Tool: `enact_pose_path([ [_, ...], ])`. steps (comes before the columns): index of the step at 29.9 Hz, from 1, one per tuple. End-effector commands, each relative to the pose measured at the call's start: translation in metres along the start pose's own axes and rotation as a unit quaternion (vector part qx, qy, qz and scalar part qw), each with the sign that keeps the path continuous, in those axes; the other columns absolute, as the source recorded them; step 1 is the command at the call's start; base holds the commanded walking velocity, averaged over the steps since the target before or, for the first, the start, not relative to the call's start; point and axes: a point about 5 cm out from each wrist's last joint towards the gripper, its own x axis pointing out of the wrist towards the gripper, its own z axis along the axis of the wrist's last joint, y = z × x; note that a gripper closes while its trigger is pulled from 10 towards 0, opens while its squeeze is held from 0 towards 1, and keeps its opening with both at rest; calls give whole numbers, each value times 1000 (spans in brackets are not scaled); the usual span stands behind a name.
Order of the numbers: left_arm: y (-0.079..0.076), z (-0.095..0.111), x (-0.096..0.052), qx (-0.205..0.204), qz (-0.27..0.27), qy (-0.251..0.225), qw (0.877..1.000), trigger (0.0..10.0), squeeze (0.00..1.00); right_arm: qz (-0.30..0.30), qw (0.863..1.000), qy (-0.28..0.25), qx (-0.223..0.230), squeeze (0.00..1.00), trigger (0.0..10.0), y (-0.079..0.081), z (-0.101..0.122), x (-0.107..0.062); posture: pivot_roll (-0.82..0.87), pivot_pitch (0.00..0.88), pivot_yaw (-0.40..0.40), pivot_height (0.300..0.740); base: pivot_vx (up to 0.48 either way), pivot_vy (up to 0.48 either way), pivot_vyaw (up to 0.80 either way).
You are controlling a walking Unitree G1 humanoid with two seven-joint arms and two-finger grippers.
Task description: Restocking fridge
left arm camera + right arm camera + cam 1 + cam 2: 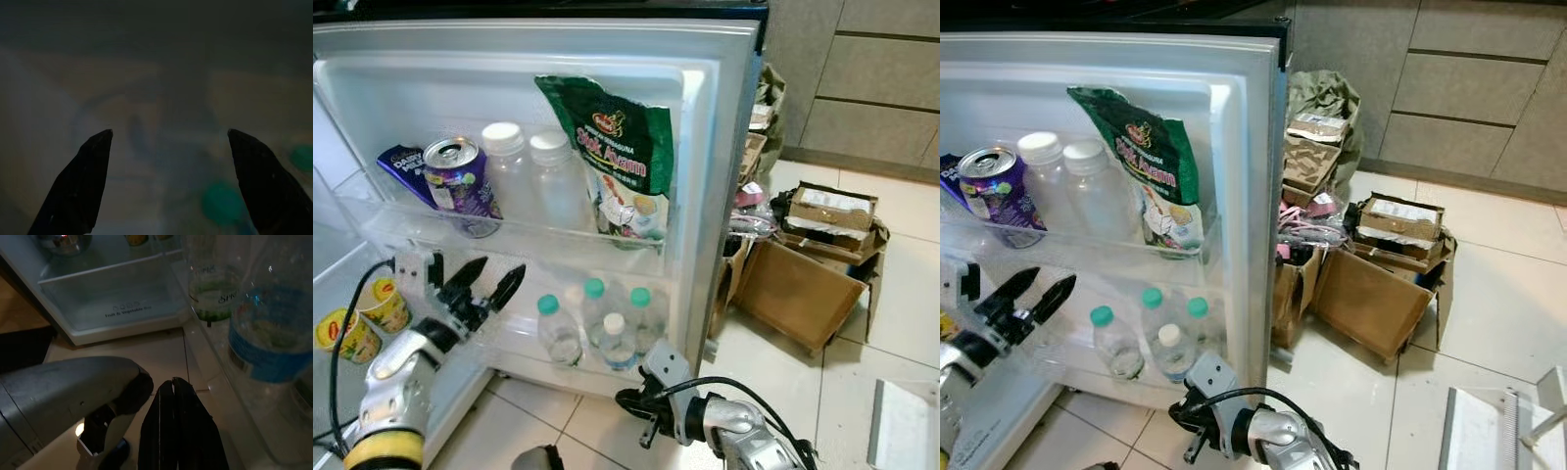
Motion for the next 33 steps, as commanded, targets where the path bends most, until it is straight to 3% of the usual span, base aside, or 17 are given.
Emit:
enact_pose_path([
  [1,7,3,-13,-4,-1,9,1000,10000,0,8,1000,5,4,0,10000,4,-3,1,-73,66,32,480,0,0,0],
  [2,8,-5,-22,-18,-7,26,999,10000,0,8,1000,5,4,0,10000,4,-3,1,-73,63,32,480,0,0,0],
  [3,8,-5,-22,-18,-7,26,999,10000,0,8,1000,5,4,0,10000,4,-3,1,-73,63,32,480,0,0,0],
  [4,12,-14,-34,-30,3,44,999,10000,0,9,1000,5,5,0,10000,5,-3,1,-73,63,32,480,0,0,0],
  [5,12,-14,-34,-30,3,44,999,10000,0,9,1000,5,5,0,10000,5,-3,1,-73,63,32,480,0,0,0],
  [6,25,-23,-55,-42,59,51,996,10000,0,12,1000,4,6,0,10000,5,-4,0,-73,63,32,480,0,0,0],
  [7,25,-23,-55,-42,59,51,996,10000,0,12,1000,4,6,0,10000,5,-4,0,-73,63,32,480,0,0,0],
  [11,45,-20,-84,-71,158,7,985,10000,0,13,1000,8,7,0,10000,4,-6,-1,-73,60,30,480,0,0,0],
  [15,51,-24,-95,-87,202,-10,975,10000,0,9,1000,13,9,0,10000,3,-9,-2,-73,60,30,480,0,0,0],
  [18,60,-45,-125,-132,344,-31,929,10000,0,-27,998,46,19,0,10000,-6,-27,-11,-72,58,27,480,0,0,0],
  [19,60,-45,-125,-132,344,-31,929,10000,0,-27,998,46,19,0,10000,-6,-27,-11,-72,58,27,480,0,0,0],
  [20,54,-67,-142,-176,395,-36,901,10000,0,-51,996,55,46,0,10000,-11,-39,-21,-77,44,25,480,0,0,0],
  [21,51,-74,-147,-192,404,-37,894,10000,0,-58,995,57,56,0,10000,-12,-44,-26,-77,44,25,480,0,0,0],
  [27,41,-92,-155,-219,420,-25,880,10000,0,-74,992,59,88,0,10000,-18,-55,-41,-77,44,25,480,0,0,0],
  [30,29,-110,-161,-241,439,-6,866,10000,0,-47,987,59,144,0,10000,-24,-68,-67,-88,36,13,480,0,0,0],
  [33,25,-117,-163,-248,452,4,857,10000,0,-29,982,59,177,0,10000,-26,-76,-82,-88,36,13,480,0,0,0],
])
